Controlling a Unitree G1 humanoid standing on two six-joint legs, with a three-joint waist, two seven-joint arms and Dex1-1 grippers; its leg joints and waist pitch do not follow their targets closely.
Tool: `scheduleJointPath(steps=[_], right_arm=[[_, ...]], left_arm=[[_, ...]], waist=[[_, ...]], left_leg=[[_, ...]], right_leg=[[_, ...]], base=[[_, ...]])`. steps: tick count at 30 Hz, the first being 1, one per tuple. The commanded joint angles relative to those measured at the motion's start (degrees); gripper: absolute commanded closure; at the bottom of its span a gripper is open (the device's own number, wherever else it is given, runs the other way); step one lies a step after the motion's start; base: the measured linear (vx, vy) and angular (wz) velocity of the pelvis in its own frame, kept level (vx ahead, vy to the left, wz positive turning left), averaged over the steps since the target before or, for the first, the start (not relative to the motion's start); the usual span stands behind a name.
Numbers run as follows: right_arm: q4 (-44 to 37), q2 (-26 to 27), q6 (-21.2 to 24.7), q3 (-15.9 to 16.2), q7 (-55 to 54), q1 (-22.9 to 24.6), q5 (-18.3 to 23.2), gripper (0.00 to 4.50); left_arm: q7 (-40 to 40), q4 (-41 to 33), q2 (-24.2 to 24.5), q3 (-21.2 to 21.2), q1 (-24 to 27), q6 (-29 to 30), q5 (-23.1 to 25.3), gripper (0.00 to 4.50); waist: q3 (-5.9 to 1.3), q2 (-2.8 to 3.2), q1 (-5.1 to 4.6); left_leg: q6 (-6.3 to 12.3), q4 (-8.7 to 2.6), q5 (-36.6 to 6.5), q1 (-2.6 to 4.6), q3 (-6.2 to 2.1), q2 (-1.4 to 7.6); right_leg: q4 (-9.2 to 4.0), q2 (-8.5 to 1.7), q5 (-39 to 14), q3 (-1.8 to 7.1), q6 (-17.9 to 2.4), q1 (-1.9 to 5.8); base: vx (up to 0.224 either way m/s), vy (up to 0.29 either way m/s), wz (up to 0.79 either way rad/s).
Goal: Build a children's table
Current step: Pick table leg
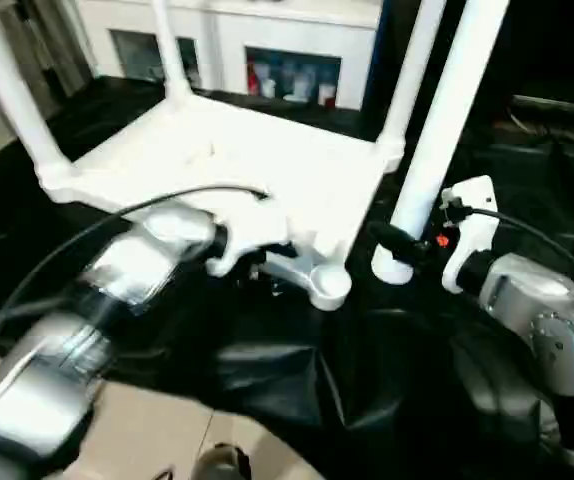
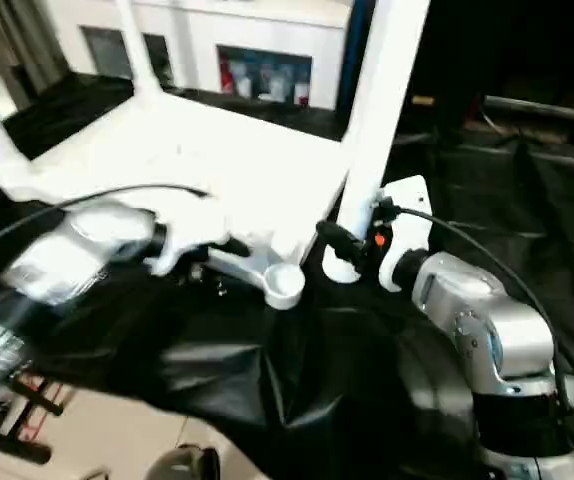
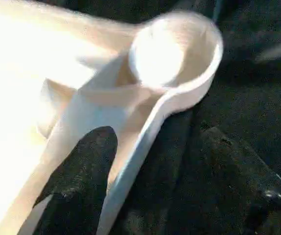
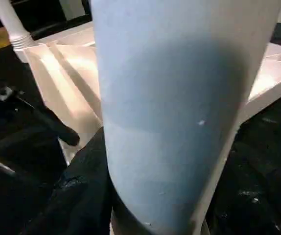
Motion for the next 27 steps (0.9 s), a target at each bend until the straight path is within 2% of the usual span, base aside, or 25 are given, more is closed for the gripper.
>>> scheduleJointPath(steps=[1, 3, 8, 9, 12, 14, 17, 22, 23, 25, 27], right_arm=[[-1.12, -0.21, -1.08, -0.40, 0.17, 0.12, -0.54, 2.57], [-1.21, -0.14, -1.12, -0.40, 0.18, 0.25, -0.68, 2.57], [-2.03, -0.01, -0.97, -0.30, -0.03, 0.81, -0.63, 2.57], [-2.24, -0.02, -0.87, -0.39, -0.08, 0.98, -0.67, 2.57], [-2.42, -0.09, -0.78, -0.48, -0.02, 1.20, -0.73, 2.57], [-2.40, -0.20, -0.75, -0.47, 0.12, 1.32, -0.75, 2.57], [-2.24, -0.36, -0.81, -0.23, 0.30, 1.24, -0.93, 2.57], [-1.54, -0.75, -1.20, 0.16, 0.79, 0.80, -1.35, 2.57], [-1.60, -0.88, -1.22, 0.23, 0.89, 0.84, -1.42, 2.57], [-1.51, -1.15, -1.37, 0.40, 1.12, 0.85, -1.63, 2.57], [-1.23, -1.73, -1.69, 0.76, 1.63, 0.83, -2.06, 2.57]], left_arm=[[3.85, 5.94, -1.31, -1.85, -2.27, -3.38, 3.67, 1.36], [5.50, 9.04, -2.25, -2.17, -3.21, -4.43, 4.76, 1.36], [8.63, 20.26, -5.21, -1.83, -6.39, -9.99, 8.26, 1.36], [6.93, 21.88, -5.71, -1.12, -6.84, -10.90, 7.72, 1.65], [4.85, 23.14, -6.06, -0.75, -7.30, -11.87, 7.32, 1.85], [2.75, 24.24, -6.35, -0.76, -7.78, -12.37, 7.53, 1.99], [0.26, 24.80, -6.40, -1.08, -8.09, -11.96, 7.76, 2.19], [-3.47, 27.30, -7.22, -0.94, -9.51, -12.22, 8.62, 2.60], [-4.00, 27.28, -7.19, -1.04, -9.62, -11.90, 8.81, 2.61], [-5.60, 27.39, -7.12, -1.33, -9.94, -10.46, 9.38, 2.88], [-8.92, 27.04, -6.98, -1.78, -10.07, -7.61, 9.83, 3.04]], waist=[[-4.91, 0.27, -0.24], [-4.98, 0.00, -0.37], [-5.07, 0.24, -0.55], [-5.14, 0.07, -0.52], [-5.15, 0.21, -0.53], [-5.15, 0.09, -0.55], [-5.07, 0.26, -0.53], [-4.87, 0.16, -0.50], [-4.91, -0.04, -0.56], [-4.91, 0.09, -0.51], [-4.97, -0.22, -0.59]], left_leg=[[-5.21, -4.66, -24.23, 2.55, -1.37, 2.14], [-4.69, -4.60, -23.64, 2.47, -1.30, 2.09], [-3.29, -4.44, -20.86, 2.09, -1.18, 1.99], [-2.90, -4.29, -20.51, 2.14, -1.05, 1.83], [-2.23, -4.34, -19.43, 2.10, -1.11, 2.12], [-1.84, -4.32, -19.08, 2.09, -1.04, 2.14], [-1.83, -4.32, -19.70, 2.30, -0.98, 2.22], [-2.31, -4.46, -21.44, 2.38, -1.07, 2.24], [-2.25, -4.47, -21.28, 2.35, -1.08, 2.28], [-2.15, -4.48, -20.78, 2.38, -1.09, 2.32], [-1.92, -4.46, -20.03, 2.27, -1.02, 2.28]], right_leg=[[-4.92, -3.24, -21.56, 2.53, -8.18, 2.06], [-4.94, -3.15, -20.62, 2.58, -8.57, 2.16], [-4.70, -2.99, -15.87, 2.48, -10.55, 2.44], [-4.77, -3.04, -15.64, 2.45, -10.81, 2.55], [-4.37, -3.06, -13.09, 2.42, -12.49, 2.58], [-4.25, -3.10, -12.17, 2.43, -13.34, 2.70], [-4.28, -3.17, -12.69, 2.48, -13.83, 2.58], [-4.62, -3.37, -15.73, 2.50, -13.22, 2.59], [-4.57, -3.36, -15.62, 2.50, -13.22, 2.65], [-4.49, -3.34, -15.14, 2.51, -13.44, 2.60], [-4.49, -3.41, -14.92, 2.50, -13.58, 2.74]], base=[[0.000, 0.000, 0.00], [0.000, 0.000, 0.00], [0.000, 0.000, 0.00], [0.000, 0.000, 0.00], [0.000, 0.000, 0.00], [0.000, 0.000, 0.00], [0.000, 0.000, 0.00], [0.000, 0.000, 0.00], [0.000, 0.000, 0.00], [0.000, 0.000, 0.00], [0.000, 0.000, 0.00]])
